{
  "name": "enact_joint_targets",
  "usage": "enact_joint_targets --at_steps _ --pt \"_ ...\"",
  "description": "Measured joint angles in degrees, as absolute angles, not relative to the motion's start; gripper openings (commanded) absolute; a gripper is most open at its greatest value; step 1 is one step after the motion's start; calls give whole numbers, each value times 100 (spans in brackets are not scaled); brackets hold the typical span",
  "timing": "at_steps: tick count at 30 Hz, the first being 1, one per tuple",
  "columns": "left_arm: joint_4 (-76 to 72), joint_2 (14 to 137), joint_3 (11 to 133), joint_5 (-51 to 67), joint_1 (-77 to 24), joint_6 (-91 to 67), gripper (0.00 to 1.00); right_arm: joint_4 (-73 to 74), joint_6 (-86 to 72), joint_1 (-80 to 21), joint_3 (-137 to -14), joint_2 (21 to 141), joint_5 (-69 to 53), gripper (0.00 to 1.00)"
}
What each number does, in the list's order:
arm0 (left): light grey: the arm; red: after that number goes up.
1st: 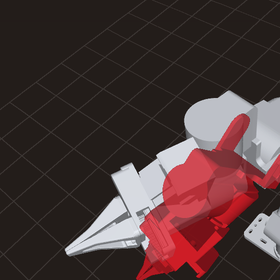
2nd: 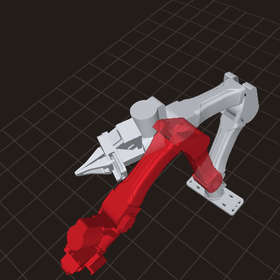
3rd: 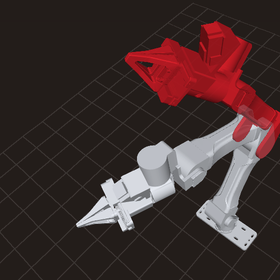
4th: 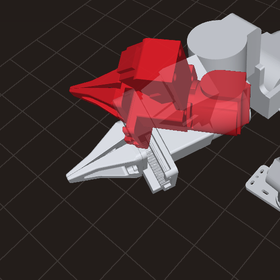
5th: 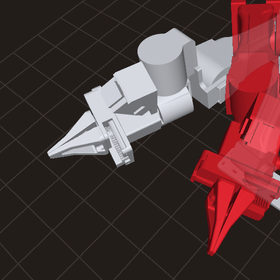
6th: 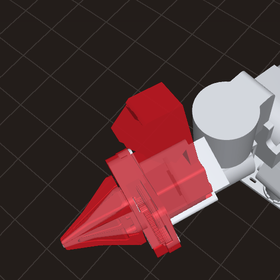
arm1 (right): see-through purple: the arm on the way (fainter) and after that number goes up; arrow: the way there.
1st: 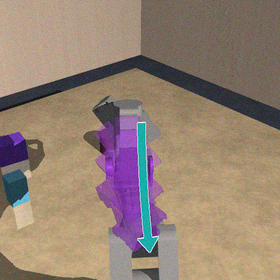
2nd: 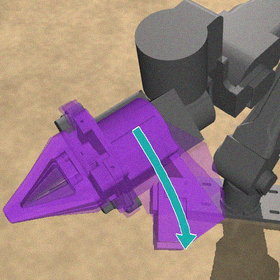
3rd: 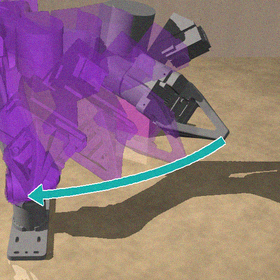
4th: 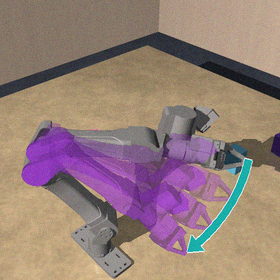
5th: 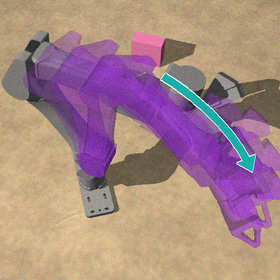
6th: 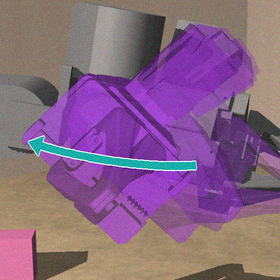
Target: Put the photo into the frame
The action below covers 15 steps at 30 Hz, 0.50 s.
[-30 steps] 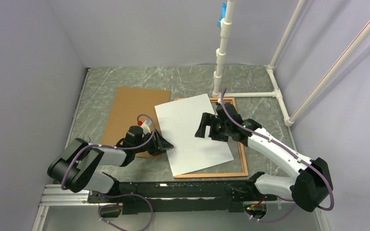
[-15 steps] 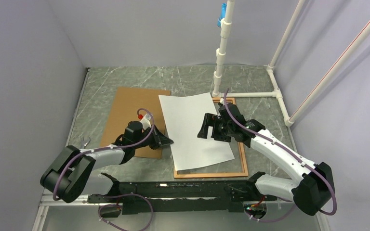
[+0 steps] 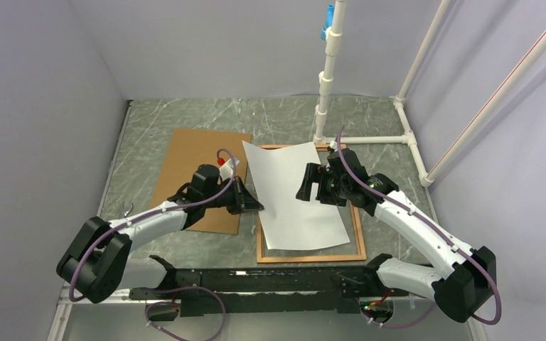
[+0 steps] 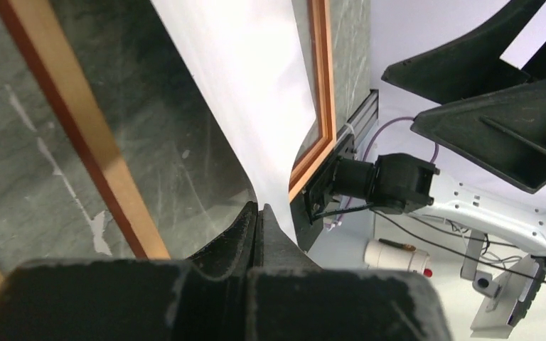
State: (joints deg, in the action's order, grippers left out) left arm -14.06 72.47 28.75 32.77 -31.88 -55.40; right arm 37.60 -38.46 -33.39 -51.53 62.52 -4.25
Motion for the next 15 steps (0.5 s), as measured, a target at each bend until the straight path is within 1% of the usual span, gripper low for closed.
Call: enact_joint_targets --at_steps 7,15 --pt "-998 7618 3282 3385 -3450 -5251 0 3948 -3778 -3295 -5251 6235 -346 93" --pt "-355 7557 3420 3361 -3498 -4910 0 4038 -3745 -3247 -5301 6084 -346 93"
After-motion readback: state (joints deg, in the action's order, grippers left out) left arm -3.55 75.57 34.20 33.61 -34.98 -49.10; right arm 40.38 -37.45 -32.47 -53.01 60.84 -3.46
